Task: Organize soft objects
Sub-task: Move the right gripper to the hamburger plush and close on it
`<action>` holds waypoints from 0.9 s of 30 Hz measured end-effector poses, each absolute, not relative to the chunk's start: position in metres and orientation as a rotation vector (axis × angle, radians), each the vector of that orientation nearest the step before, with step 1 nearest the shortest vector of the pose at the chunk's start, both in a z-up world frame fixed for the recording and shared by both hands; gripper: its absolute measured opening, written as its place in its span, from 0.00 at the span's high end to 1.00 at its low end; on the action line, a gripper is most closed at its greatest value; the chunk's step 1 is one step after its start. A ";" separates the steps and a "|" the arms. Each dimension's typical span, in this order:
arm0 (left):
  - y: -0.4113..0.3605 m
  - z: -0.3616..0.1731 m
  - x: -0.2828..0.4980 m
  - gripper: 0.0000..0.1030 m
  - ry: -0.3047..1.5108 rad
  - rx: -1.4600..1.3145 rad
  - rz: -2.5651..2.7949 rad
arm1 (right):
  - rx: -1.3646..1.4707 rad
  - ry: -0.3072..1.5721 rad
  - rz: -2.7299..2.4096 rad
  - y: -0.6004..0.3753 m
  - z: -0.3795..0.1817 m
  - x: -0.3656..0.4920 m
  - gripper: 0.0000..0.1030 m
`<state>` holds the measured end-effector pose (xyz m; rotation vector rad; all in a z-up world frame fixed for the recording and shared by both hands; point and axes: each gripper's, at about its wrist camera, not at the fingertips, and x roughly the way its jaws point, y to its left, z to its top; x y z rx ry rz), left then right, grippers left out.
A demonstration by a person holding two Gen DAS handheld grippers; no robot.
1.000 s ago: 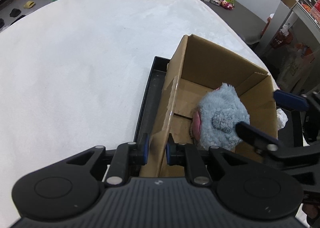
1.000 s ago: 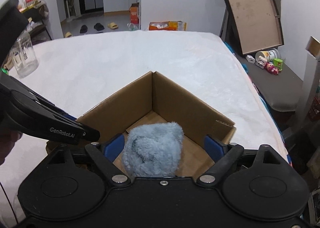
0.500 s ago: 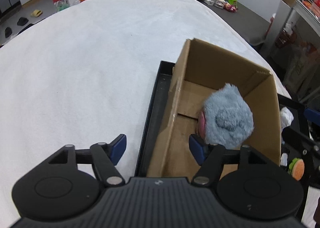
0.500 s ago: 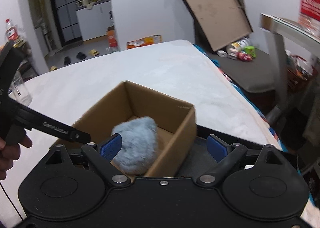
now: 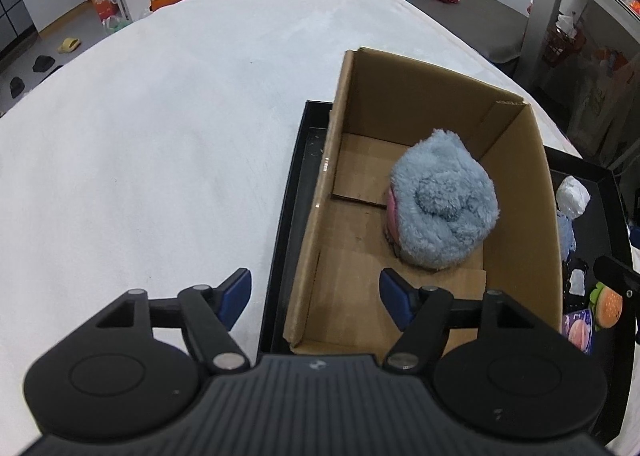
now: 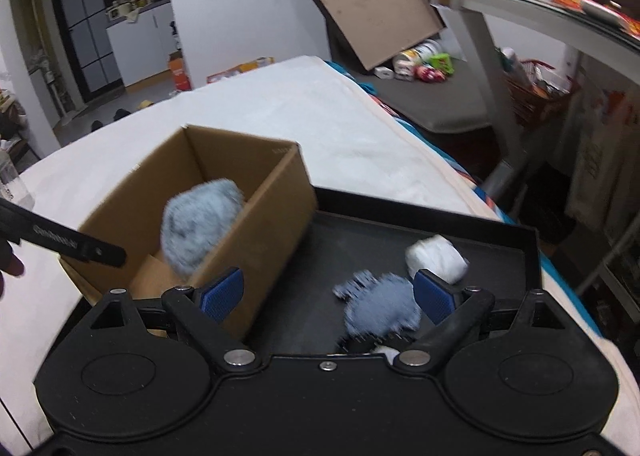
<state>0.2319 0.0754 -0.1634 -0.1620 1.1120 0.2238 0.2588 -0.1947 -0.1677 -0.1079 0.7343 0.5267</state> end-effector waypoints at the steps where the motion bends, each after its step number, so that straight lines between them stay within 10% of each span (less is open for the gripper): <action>1: 0.074 -0.163 0.231 0.33 1.110 -0.158 0.219 | -0.107 0.738 0.518 -0.199 -0.170 0.258 0.11; 27: 0.044 -0.173 0.225 0.23 1.099 -0.084 0.188 | -0.080 0.840 0.358 -0.274 -0.216 0.240 0.20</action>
